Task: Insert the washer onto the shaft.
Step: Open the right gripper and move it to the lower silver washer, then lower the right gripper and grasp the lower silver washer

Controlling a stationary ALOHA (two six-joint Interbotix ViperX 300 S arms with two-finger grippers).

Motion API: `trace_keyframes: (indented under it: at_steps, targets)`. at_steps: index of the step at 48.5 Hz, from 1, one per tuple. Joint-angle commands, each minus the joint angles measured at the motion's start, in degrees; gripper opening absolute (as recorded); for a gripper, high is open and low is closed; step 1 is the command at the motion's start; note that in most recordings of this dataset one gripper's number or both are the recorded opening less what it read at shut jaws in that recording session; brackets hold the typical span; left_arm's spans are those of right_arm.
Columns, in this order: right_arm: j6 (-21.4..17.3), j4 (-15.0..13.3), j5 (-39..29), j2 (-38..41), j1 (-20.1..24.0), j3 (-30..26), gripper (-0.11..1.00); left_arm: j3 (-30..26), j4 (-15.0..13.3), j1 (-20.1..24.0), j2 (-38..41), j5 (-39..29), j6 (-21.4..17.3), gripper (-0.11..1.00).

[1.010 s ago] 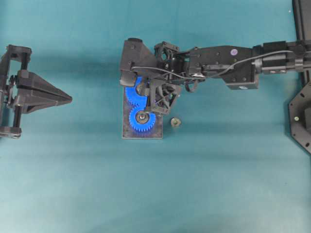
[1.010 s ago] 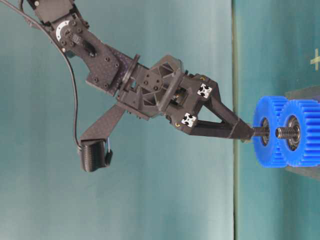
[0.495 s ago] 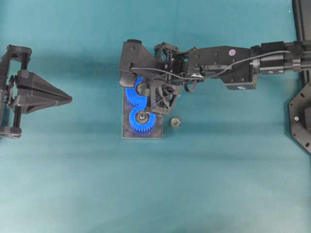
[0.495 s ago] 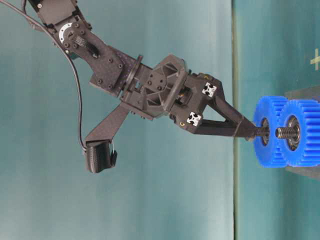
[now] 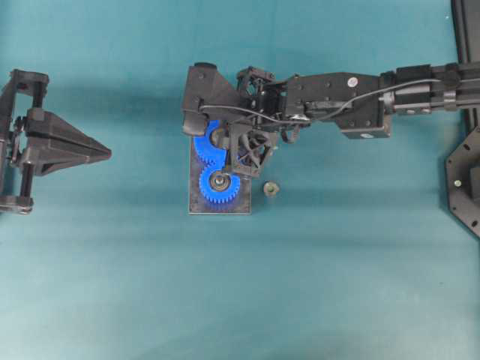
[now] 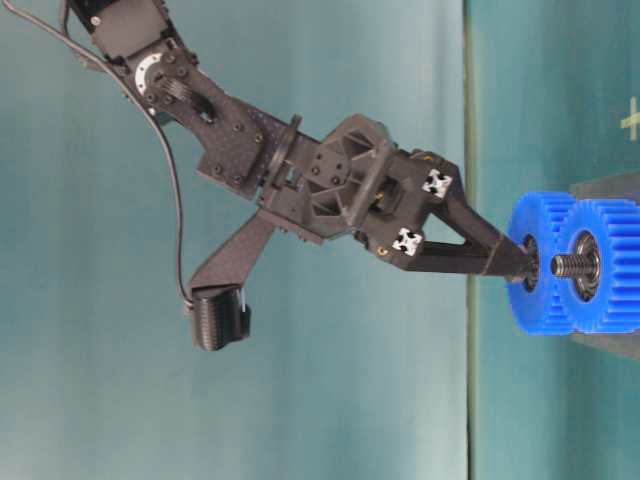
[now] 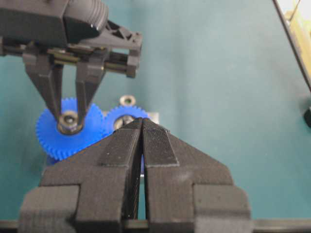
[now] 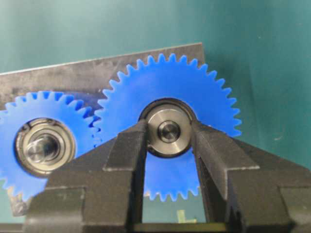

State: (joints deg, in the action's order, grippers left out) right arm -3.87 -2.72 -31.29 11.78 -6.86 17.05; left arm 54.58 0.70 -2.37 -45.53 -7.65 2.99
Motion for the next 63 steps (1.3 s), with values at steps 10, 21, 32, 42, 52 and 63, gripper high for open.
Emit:
trace_keyframes:
  at_steps: [10,21,32,42,52,63]
  targets:
    - [0.97,0.00,0.79,-1.32,0.00,-1.41,0.32,-1.41,0.09,0.00,0.00,0.53,0.18,0.00]
    - [1.23,0.00,0.79,-3.08,0.00,-1.32,0.69,-1.32,0.09,0.00,0.00,0.53,0.26,0.00]
    - [2.46,0.09,-0.62,-9.14,-0.09,1.58,0.85,-1.05,0.09,0.00,-0.09,0.53,2.11,0.00]
    - [2.46,0.26,-0.79,-14.68,2.37,8.17,0.84,-0.79,0.18,-0.18,-0.62,0.53,2.37,0.00]
    - [1.49,0.62,2.02,-13.97,6.42,15.73,0.83,-0.53,0.09,-0.26,-1.14,0.09,2.20,0.00]
    - [-2.99,1.32,11.87,-10.63,7.91,19.95,0.83,-0.53,0.09,-0.18,-1.14,-0.97,2.20,0.00]
